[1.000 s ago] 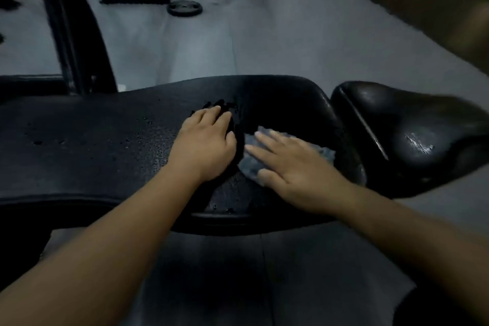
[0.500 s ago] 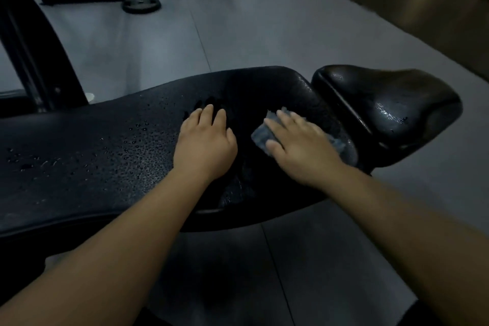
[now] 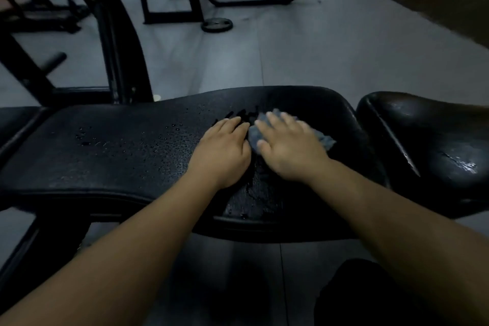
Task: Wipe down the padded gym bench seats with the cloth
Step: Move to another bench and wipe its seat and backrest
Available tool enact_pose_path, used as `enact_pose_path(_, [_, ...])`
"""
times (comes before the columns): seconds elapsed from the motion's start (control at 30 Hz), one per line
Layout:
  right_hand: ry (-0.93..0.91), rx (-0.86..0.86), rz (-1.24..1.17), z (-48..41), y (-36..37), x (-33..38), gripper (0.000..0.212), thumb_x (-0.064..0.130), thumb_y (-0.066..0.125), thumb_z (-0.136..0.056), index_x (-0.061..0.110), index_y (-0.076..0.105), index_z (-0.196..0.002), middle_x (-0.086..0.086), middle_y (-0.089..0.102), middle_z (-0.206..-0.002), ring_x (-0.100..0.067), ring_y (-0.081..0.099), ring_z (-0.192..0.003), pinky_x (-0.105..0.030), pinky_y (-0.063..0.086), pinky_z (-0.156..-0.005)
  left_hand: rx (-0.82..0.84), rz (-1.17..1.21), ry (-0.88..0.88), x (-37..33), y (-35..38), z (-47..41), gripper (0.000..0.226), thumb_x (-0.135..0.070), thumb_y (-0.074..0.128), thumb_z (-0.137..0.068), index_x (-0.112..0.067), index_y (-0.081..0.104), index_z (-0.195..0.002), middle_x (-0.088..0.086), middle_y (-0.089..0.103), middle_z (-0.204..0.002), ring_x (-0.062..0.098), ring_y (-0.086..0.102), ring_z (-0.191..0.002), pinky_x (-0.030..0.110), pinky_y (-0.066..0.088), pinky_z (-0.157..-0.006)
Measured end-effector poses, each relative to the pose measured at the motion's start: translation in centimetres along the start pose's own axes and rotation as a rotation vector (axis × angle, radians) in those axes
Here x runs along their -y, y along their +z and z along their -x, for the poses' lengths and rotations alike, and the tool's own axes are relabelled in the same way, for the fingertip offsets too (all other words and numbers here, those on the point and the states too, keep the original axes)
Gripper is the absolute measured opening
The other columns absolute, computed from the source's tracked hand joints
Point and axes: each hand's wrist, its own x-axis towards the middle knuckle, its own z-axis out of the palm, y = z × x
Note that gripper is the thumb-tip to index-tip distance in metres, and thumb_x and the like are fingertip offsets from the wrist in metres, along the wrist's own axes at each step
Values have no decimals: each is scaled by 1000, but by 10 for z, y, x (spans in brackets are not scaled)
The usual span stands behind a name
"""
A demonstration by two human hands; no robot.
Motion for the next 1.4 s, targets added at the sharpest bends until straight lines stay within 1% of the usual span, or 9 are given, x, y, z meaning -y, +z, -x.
enact_pose_path(0.1, [-269,49,-22,37,-2,-8,62,51,14,-100,32,14,-159,4,4,-168,-18,1,-154,-41,7,-124,-14,-33,-72,-2,0,2,65,-43,18,-92,-24,36,-152,0,30,-161,22,24,-149,44,19,-122])
enact_pose_path(0.3, [-76,15,14,-39,-2,-27,59,49,19,-103,32,14,-159,-1,7,-168,-24,6,-154,-47,10,-123,-25,-22,-102,-5,1,-1,62,-39,23,-92,-25,39,-150,-2,34,-159,20,26,-147,46,19,-121])
enact_pose_path(0.4, [-230,28,-10,-28,0,-7,58,48,21,-104,31,15,-159,1,6,-168,-23,4,-154,-46,7,-123,-58,-13,-115,-6,2,2,62,-39,22,-91,-21,42,-147,-1,38,-157,20,30,-145,45,22,-120])
enact_pose_path(0.5, [-357,35,-37,-19,-5,-41,58,52,19,-103,35,16,-158,6,7,-168,-17,6,-154,-41,6,-123,-46,-25,-164,-9,2,3,62,-42,20,-92,-26,37,-150,-8,31,-160,18,21,-149,48,15,-122])
enact_pose_path(0.67, [-61,31,14,-94,-4,-33,59,50,19,-103,34,13,-159,0,6,-168,-25,6,-154,-48,8,-123,9,-57,-208,-10,1,-5,52,-38,28,-101,-32,28,-153,-13,18,-164,19,11,-152,54,8,-121])
enact_pose_path(0.87, [-320,57,-22,-51,-7,-42,56,49,22,-105,36,13,-159,7,4,-168,-16,4,-154,-42,6,-124,63,-102,-100,11,-9,-12,67,-50,21,-88,-33,31,-152,-11,26,-162,21,22,-149,53,22,-119])
enact_pose_path(1.07, [1,45,35,-124,-7,-40,60,52,18,-103,31,13,-159,-2,7,-168,-25,7,-154,-48,10,-121,21,-110,-79,16,-3,-9,66,-56,19,-91,-34,26,-154,-12,20,-163,17,13,-151,52,12,-121])
enact_pose_path(1.27, [-267,39,-10,-78,-3,-32,56,51,22,-104,37,15,-158,7,5,-168,-17,5,-154,-42,7,-124,62,-103,-120,23,-1,-14,78,-60,16,-89,-24,15,-158,-5,7,-167,18,2,-153,50,4,-123])
enact_pose_path(1.4, [-91,19,24,-106,-8,-56,58,51,20,-104,33,15,-159,1,10,-168,-21,12,-153,-45,14,-123,52,-71,-114,21,0,-13,71,-55,18,-94,-24,16,-158,-6,7,-167,17,2,-153,49,2,-124])
